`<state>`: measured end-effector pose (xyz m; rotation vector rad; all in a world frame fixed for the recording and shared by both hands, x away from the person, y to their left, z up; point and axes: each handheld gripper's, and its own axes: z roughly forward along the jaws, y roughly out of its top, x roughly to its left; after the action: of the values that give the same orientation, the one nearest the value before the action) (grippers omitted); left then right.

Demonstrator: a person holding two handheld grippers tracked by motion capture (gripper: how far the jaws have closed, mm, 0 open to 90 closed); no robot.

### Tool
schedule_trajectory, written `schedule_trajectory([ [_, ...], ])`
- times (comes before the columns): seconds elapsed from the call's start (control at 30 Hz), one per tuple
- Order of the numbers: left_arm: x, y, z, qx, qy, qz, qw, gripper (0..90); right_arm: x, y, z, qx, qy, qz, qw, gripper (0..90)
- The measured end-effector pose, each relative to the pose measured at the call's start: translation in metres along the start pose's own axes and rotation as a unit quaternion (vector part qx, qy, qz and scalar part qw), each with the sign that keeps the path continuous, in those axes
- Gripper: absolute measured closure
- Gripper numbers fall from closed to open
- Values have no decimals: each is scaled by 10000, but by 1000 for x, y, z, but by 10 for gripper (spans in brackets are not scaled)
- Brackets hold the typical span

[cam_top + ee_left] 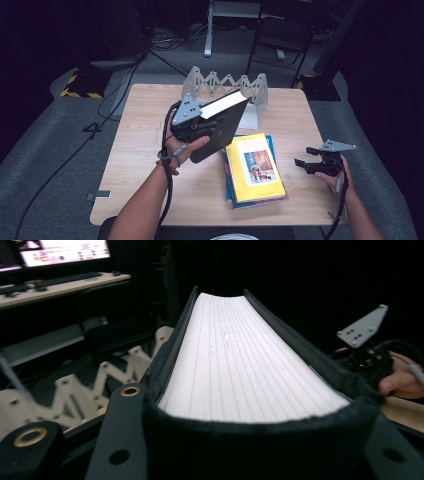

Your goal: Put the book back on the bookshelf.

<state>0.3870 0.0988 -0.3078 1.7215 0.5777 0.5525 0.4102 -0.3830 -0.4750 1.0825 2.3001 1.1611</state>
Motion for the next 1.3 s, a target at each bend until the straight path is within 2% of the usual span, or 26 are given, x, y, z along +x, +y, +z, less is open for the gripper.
schedule_trajectory([
  [0.1,12,-7,-6,27,188,-94,9998,520,-2,-3,4,63,-12,50,10000,217],
  [0.17,20,-12,-7,25,323,-153,9994,520,-2,-5,6,136,-63,3,9999,225],
  [0.2,20,-12,-7,25,323,-153,9994,521,-2,-5,6,136,-63,3,9999,225],
  [0.27,30,-17,-8,68,517,-250,9983,521,-1,-6,9,222,-81,-37,9997,227],
  [0.43,50,-23,-6,135,814,-414,9957,521,1,-6,11,239,-85,-80,9996,234],
  [0.47,50,-23,-6,135,814,-414,9957,521,1,-6,12,249,-93,-88,9996,234],
  [0.63,66,-22,0,293,1114,-378,9926,521,1,-7,13,305,-97,-119,9994,236],
  [0.87,85,-20,19,421,1306,-423,9896,521,2,-7,14,310,-116,-137,9994,243],
  [0.93,86,-20,22,437,1322,-411,9894,521,2,-7,15,348,-100,-171,9992,244],
  [1.1,95,-17,46,610,1467,-399,9865,521,3,-8,18,417,-123,-216,9988,248],
  [1.3,107,-17,63,752,1518,-418,9847,521,4,-10,19,469,-116,-234,9986,249],
])
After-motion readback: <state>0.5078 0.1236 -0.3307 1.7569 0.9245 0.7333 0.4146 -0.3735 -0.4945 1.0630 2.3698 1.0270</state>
